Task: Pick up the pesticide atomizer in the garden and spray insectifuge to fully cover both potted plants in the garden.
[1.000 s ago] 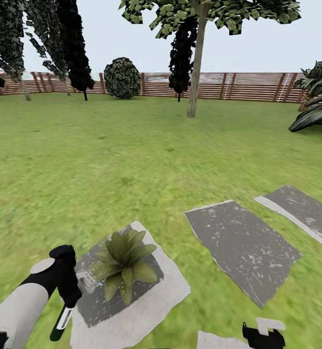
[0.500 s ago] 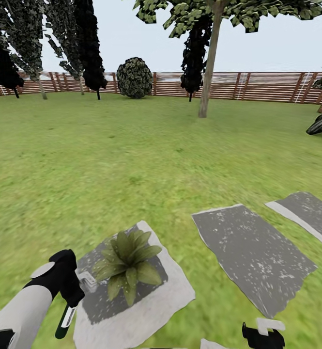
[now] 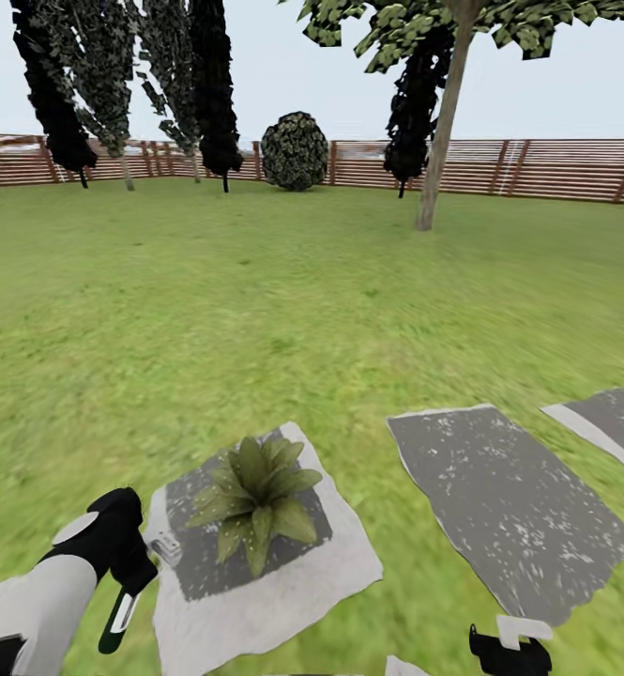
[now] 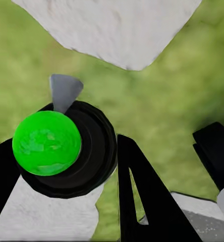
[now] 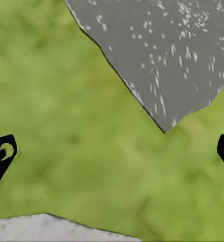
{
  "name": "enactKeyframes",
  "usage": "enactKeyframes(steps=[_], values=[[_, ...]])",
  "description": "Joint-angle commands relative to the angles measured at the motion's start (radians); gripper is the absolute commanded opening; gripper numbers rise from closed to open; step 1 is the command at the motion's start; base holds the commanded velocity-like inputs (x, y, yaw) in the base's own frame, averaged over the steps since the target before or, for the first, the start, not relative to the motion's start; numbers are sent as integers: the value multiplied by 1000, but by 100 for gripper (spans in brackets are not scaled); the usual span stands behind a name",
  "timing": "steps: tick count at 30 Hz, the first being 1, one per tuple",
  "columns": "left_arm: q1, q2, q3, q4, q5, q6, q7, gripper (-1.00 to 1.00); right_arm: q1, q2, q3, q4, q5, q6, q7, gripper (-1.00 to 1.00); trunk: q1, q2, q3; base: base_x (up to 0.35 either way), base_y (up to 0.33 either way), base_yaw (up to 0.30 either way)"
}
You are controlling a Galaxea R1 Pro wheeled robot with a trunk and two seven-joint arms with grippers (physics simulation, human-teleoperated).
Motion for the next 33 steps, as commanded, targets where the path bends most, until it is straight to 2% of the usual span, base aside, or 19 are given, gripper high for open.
enactKeyframes(steps=[1, 4, 8, 15, 18, 21, 23, 26, 30, 33], values=[[-1, -4, 17, 9, -7, 5, 0, -100, -1, 0, -6, 2, 11, -3, -4, 100, 0, 0, -1, 156, -2, 276], [-1, -7, 40, 14, -6, 4, 1, -100, -1, 0, -7, 2, 11, -3, -4, 100, 0, 0, -1, 221, -103, 160], [-1, -8, 46, 15, -4, 3, 0, -100, -1, 0, -7, 2, 11, -3, -4, 100, 0, 0, -1, 73, -233, 23], [-1, -8, 51, 9, -5, 6, -5, -100, -1, 0, -6, 2, 11, -3, -4, 100, 0, 0, -1, -143, -248, 13], [-12, -9, 44, 1, -9, 9, -34, -100, -1, 0, -6, 2, 11, -3, -4, 100, 0, 0, -1, -214, -222, 203], [-42, -20, 35, -4, -30, 10, -144, -100, -1, 0, -7, 2, 11, -3, -4, 100, 0, 0, -1, -205, -224, 266], [-68, -25, 34, -4, -46, 10, -171, -100, -1, 0, -7, 2, 11, -3, -4, 100, 0, 0, -1, -98, -260, 275], [-120, -31, 34, -4, -100, 10, -192, -100, -1, 0, -7, 2, 11, -2, -4, 100, 0, 0, -1, 104, -288, 277], [-164, -41, 34, -2, -112, 10, -195, -100, -1, 0, -7, 0, 11, -3, -4, 100, 0, 0, -1, 214, -266, 278], [-168, -51, 23, -2, -114, 10, -197, -100, -1, 0, -7, 0, 11, -3, -4, 100, 0, 0, -1, 241, -241, 278]])
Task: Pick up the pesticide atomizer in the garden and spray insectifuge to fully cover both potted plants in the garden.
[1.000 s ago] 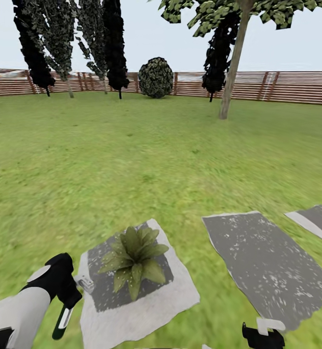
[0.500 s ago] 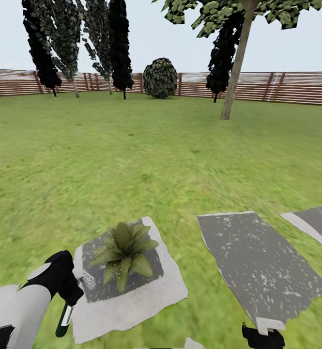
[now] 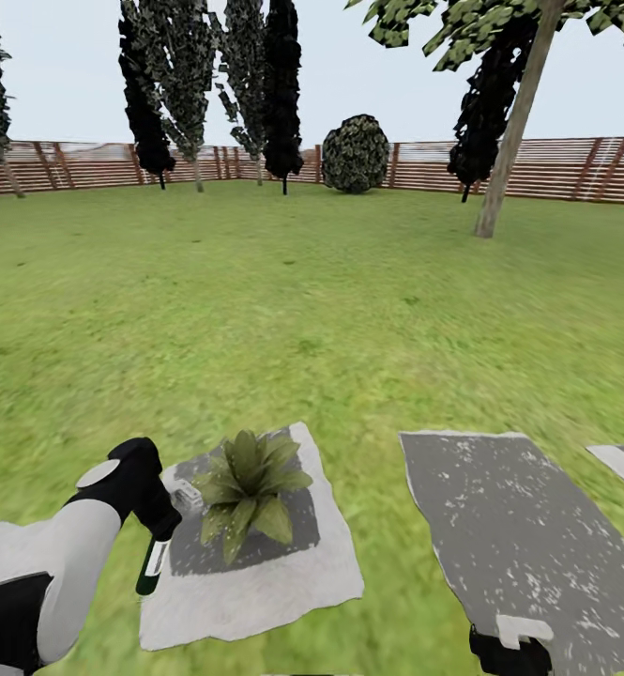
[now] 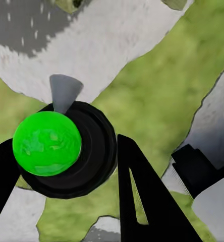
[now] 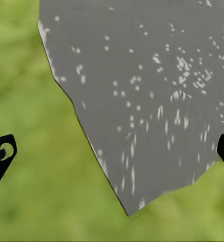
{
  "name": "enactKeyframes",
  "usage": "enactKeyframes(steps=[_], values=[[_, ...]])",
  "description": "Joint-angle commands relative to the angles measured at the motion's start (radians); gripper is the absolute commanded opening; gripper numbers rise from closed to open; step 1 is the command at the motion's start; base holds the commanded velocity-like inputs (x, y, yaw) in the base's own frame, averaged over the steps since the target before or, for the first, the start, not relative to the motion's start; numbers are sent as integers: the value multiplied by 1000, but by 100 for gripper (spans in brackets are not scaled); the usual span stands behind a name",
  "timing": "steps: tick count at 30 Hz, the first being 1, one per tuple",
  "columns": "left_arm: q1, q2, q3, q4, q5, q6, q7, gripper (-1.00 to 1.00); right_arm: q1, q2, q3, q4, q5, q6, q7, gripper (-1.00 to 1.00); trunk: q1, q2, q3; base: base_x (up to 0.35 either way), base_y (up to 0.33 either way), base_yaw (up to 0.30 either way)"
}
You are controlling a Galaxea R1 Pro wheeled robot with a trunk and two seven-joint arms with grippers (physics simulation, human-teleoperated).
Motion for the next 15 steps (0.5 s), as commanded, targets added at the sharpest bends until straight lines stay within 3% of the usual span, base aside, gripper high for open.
enactKeyframes(steps=[1, 3, 5, 15], values=[[-1, -3, -7, -1, -10, 8, -18, -100, -1, 0, -7, 1, 11, -3, -3, 100, 0, 0, -1, 244, -236, 276], [-2, -4, -63, -3, -12, 9, -90, -100, -1, -1, -7, 1, 11, -3, -3, 100, 0, 0, -1, 220, -252, 91], [-1, -3, -90, -4, -12, 9, -115, -100, -1, -3, -7, 3, 11, -3, -3, 100, 0, 0, -1, 147, -286, 18], [-1, 6, -92, -4, -12, 12, -118, -100, -1, -3, -7, 3, 11, -3, -3, 100, 0, 0, -1, 97, -304, 5]])
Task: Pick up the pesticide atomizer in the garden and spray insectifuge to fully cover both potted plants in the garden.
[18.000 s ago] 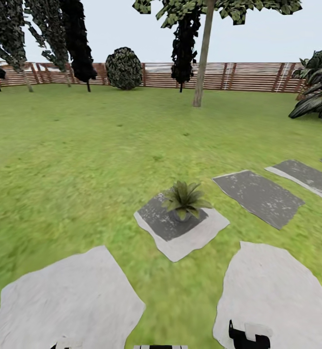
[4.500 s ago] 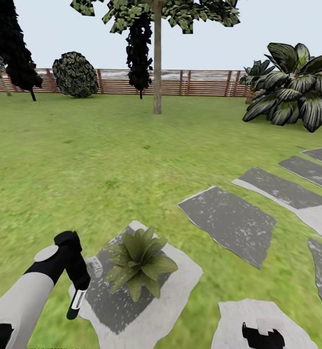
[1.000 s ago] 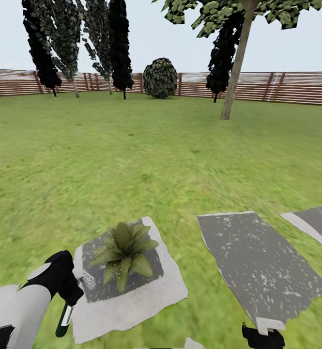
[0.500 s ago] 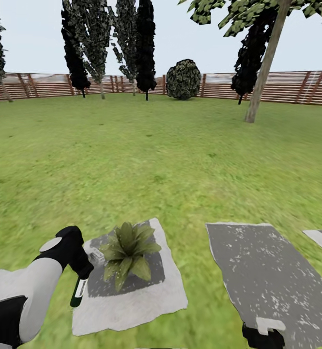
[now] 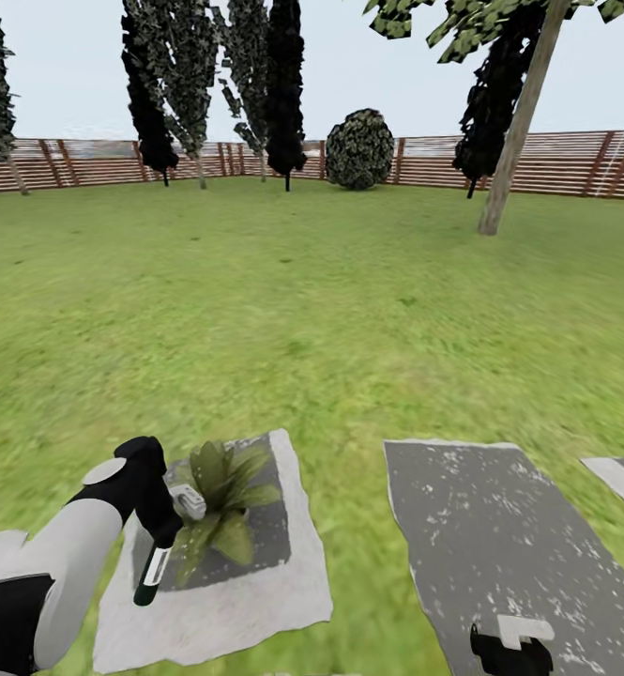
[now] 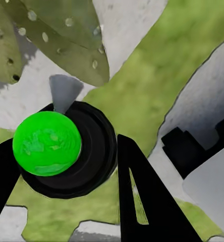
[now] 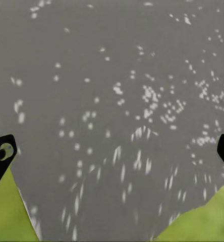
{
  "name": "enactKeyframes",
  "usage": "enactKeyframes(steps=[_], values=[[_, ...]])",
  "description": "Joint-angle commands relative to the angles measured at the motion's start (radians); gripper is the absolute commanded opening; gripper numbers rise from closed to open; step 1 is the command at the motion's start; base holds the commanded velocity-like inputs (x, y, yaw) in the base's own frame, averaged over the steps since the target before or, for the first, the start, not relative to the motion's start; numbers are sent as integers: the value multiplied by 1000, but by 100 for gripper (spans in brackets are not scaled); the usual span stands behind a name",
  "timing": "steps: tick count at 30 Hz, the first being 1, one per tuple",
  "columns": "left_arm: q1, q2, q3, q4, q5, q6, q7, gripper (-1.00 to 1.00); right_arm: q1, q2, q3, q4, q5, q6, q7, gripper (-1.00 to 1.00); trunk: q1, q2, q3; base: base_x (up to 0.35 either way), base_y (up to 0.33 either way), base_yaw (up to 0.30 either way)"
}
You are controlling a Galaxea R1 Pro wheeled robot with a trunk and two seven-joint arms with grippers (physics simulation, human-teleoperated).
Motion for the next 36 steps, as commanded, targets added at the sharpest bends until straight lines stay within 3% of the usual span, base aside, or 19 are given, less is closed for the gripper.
enactKeyframes(steps=[1, 26, 31, 36], values=[[-1, 0, 6, -1, -11, 9, -7, -100, -1, 0, -7, 2, 11, -3, -3, 100, 0, 0, -1, 95, -305, 145], [19, 6, 10, 0, -9, 23, 3, -100, -1, 2, -6, 2, 11, -3, -3, 100, 0, 0, -1, 72, -300, 272], [24, 17, 14, 3, -9, 22, 6, -100, -1, 2, -6, 2, 11, -3, -3, 100, 0, 0, -1, 226, -198, 257], [68, 31, 16, 11, -7, 21, 46, -100, -1, 2, -6, 2, 11, -3, -3, 100, 0, 0, -1, 26, -20, 32]])
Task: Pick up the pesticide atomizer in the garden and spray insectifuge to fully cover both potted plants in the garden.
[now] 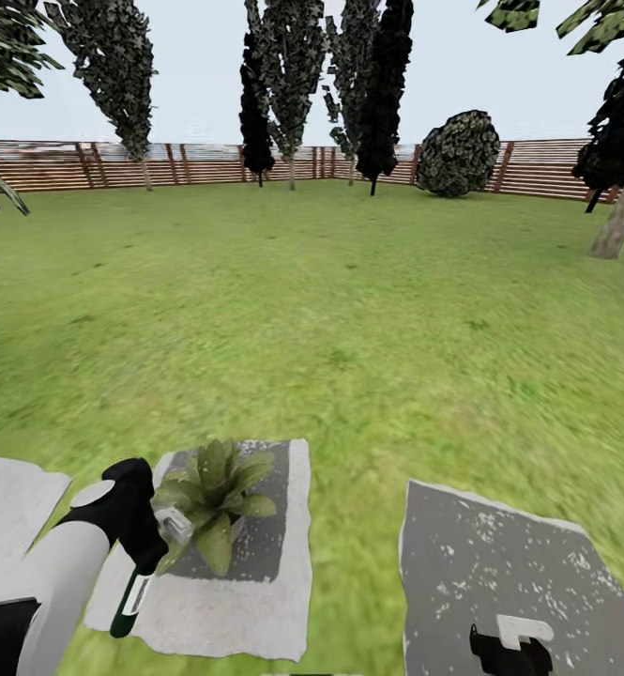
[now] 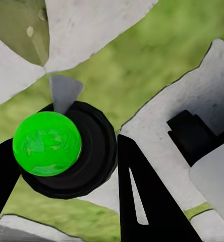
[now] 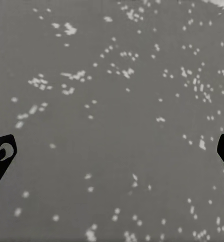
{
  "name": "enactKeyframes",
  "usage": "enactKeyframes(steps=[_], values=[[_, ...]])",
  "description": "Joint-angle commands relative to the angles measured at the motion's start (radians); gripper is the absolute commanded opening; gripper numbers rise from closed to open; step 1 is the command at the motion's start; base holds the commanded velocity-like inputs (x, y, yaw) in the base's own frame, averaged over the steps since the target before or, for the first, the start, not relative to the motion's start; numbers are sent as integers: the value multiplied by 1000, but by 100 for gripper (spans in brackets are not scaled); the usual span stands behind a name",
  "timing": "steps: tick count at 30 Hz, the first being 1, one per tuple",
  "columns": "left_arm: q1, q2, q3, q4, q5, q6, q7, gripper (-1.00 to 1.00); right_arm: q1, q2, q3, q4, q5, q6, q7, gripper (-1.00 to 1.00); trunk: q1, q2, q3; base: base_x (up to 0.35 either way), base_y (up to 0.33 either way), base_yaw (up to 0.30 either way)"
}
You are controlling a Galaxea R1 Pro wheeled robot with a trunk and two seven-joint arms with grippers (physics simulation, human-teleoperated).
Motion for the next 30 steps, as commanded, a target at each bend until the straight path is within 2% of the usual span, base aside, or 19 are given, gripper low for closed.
enactKeyframes(steps=[1, 5, 15, 23, 30], values=[[3, -1, 6, 3, -6, 9, -4, -100, -1, 0, -7, 2, 10, -3, -4, 100, 0, 0, -1, 2, -2, 62], [29, -9, 7, -6, 0, 9, 0, -100, -1, 0, -7, 2, 10, -3, -4, 100, 0, 0, -1, 1, 0, 215], [43, -9, 8, 0, 3, 9, 21, -100, -1, 0, -7, 2, 10, -3, -4, 100, 0, 0, -1, 0, -12, 252], [48, -11, 12, -9, 4, 9, 31, -100, -1, 0, -7, 2, 10, -3, -4, 100, 0, 0, -1, 0, -244, 20], [48, -9, 49, -10, 6, 9, 64, -100, -1, 1, -7, 3, 11, -3, -4, 100, 0, 0, -1, 0, -257, 195]])
